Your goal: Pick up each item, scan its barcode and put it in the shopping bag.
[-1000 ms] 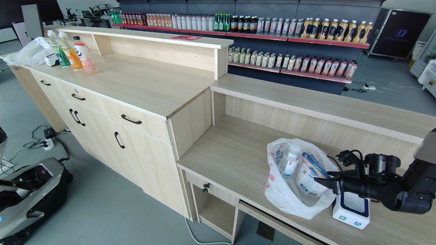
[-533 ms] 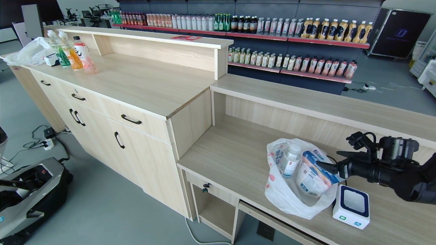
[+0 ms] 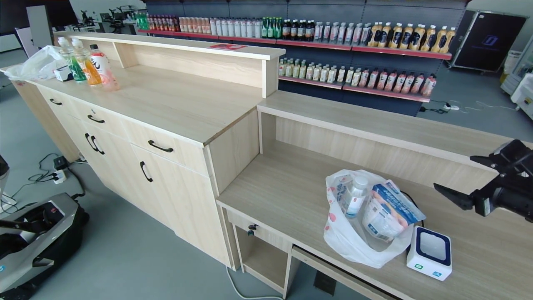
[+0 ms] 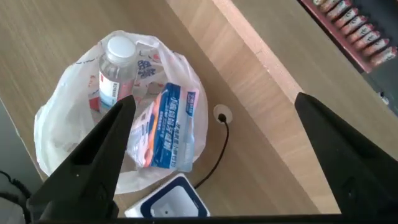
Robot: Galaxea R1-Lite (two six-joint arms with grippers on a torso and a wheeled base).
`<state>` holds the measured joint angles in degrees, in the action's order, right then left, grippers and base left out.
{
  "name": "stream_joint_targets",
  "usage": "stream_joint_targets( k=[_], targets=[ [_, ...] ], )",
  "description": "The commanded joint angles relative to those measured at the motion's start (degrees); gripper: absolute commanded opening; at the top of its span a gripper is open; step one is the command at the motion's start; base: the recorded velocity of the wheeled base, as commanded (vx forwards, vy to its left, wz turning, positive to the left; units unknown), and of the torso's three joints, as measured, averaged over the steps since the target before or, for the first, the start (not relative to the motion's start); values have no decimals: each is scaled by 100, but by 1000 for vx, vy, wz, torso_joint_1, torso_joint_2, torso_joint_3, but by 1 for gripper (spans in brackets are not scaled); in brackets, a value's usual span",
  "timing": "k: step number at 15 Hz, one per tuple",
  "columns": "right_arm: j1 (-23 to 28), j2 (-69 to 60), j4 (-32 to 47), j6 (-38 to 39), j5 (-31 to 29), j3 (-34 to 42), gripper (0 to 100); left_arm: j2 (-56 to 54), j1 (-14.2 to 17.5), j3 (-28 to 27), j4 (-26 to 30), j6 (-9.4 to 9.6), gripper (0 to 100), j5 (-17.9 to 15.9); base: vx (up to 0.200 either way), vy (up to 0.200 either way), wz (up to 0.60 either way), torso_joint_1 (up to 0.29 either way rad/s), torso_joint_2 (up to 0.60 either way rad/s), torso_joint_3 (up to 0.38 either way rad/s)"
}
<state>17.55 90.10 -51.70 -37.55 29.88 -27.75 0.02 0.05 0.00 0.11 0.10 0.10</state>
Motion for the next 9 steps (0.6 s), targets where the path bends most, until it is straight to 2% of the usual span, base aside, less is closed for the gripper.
stream_joint_targets(
  k=[1, 4, 9],
  targets=[
    [2, -986, 327, 186, -483, -82, 100, -2, 4, 0, 7, -1, 100, -1, 0, 0, -600, 2, 2, 2],
    [-24, -1583, 485, 898, -1336, -170, 100, -2, 4, 0, -2, -1, 100, -1, 0, 0, -600, 7, 5, 2],
    [-50, -3262, 2358, 1461, -3041, -179, 100, -2, 4, 0, -2, -1, 100, -1, 0, 0, -600, 1, 1, 3]
  ],
)
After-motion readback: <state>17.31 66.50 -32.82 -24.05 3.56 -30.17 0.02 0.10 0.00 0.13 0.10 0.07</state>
